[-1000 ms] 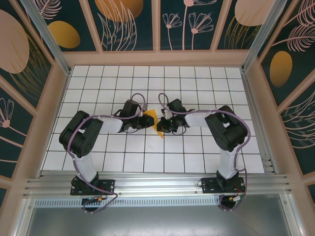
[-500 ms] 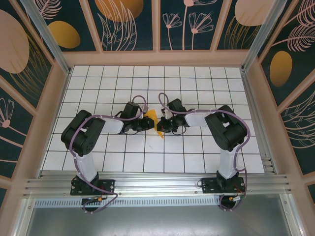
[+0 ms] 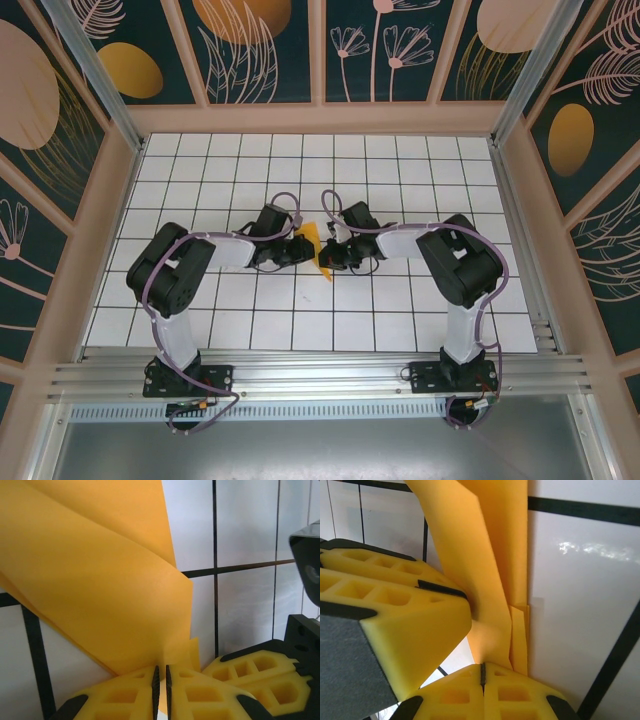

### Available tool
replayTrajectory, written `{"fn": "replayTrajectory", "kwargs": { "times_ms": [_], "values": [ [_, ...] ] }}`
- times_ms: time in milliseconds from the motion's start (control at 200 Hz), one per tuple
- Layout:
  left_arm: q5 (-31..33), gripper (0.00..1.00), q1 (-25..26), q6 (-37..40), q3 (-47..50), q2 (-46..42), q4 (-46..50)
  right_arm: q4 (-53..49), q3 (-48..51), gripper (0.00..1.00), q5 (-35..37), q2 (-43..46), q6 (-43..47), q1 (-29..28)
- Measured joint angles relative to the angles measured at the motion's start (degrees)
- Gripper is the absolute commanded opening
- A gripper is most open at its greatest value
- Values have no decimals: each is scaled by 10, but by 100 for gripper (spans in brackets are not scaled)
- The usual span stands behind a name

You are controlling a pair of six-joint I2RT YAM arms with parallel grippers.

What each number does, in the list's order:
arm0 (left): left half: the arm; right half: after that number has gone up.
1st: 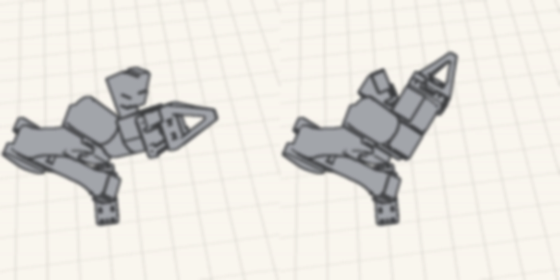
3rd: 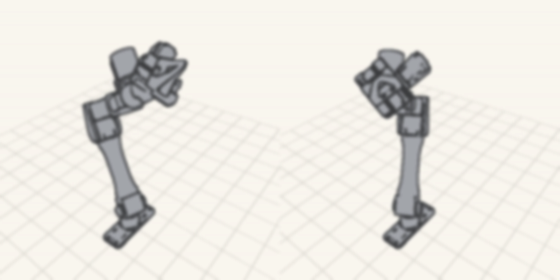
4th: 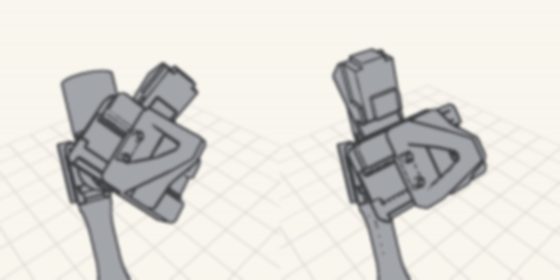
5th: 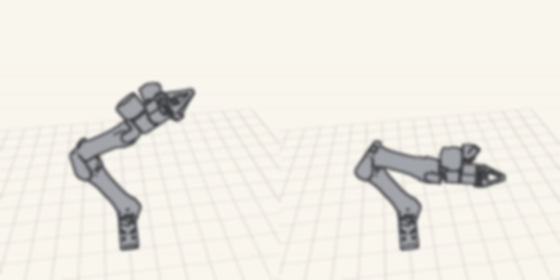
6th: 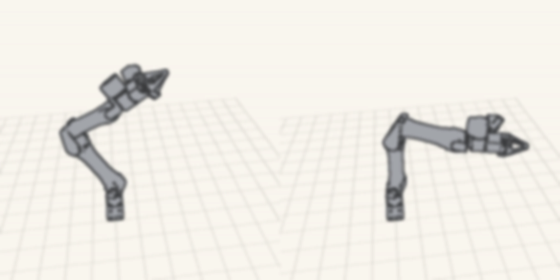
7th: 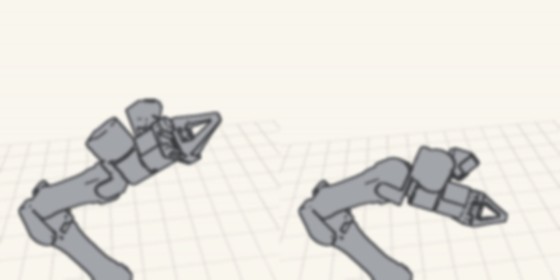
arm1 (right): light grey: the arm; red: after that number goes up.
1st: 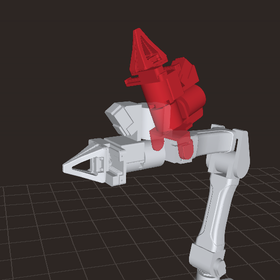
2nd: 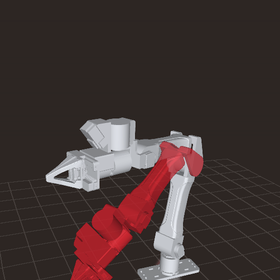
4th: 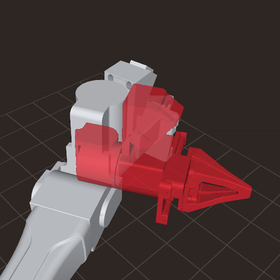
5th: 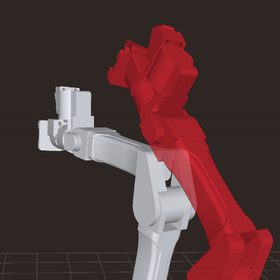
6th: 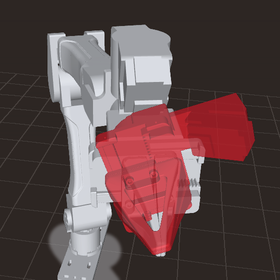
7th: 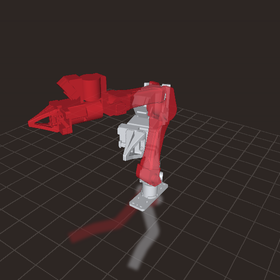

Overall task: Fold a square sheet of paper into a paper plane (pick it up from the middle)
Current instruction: Fold the wing for the fifth time at the center of the table.

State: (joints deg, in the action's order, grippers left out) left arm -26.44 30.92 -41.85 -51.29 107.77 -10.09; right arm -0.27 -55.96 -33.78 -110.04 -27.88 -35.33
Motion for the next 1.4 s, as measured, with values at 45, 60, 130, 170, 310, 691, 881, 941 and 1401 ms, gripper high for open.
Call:
{"fn": "replayTrajectory", "kwargs": {
  "times_ms": [45, 60, 130, 170, 310, 691, 881, 941, 1401],
  "values": [
    [1, 17, 0, 0, -7, 2, 11, 4, 3, 0, -1, 0, 3, 0],
    [1, 17, 0, 0, -10, 3, 15, 6, 4, 0, -2, 0, 4, 0],
    [1, 17, 0, 0, -20, 7, 31, 14, 10, 0, -4, 1, 6, 1],
    [0, 18, 0, 1, -25, 9, 39, 19, 12, 0, -4, 2, 6, 1],
    [-3, 18, -4, 3, -49, 19, 66, 30, 18, 0, -4, 3, 7, 1],
    [37, 21, -41, 24, -111, 52, 88, 47, 29, 0, -4, 2, 10, 1],
    [44, 21, -45, 37, -137, 63, 119, 50, 30, 0, -4, 0, 10, 1],
    [44, 21, -45, 42, -140, 64, 123, 50, 30, 0, -4, 0, 10, 1],
    [90, 24, -94, 89, -201, 98, 139, 55, 33, 0, -4, 0, 10, 1]
  ]
}}
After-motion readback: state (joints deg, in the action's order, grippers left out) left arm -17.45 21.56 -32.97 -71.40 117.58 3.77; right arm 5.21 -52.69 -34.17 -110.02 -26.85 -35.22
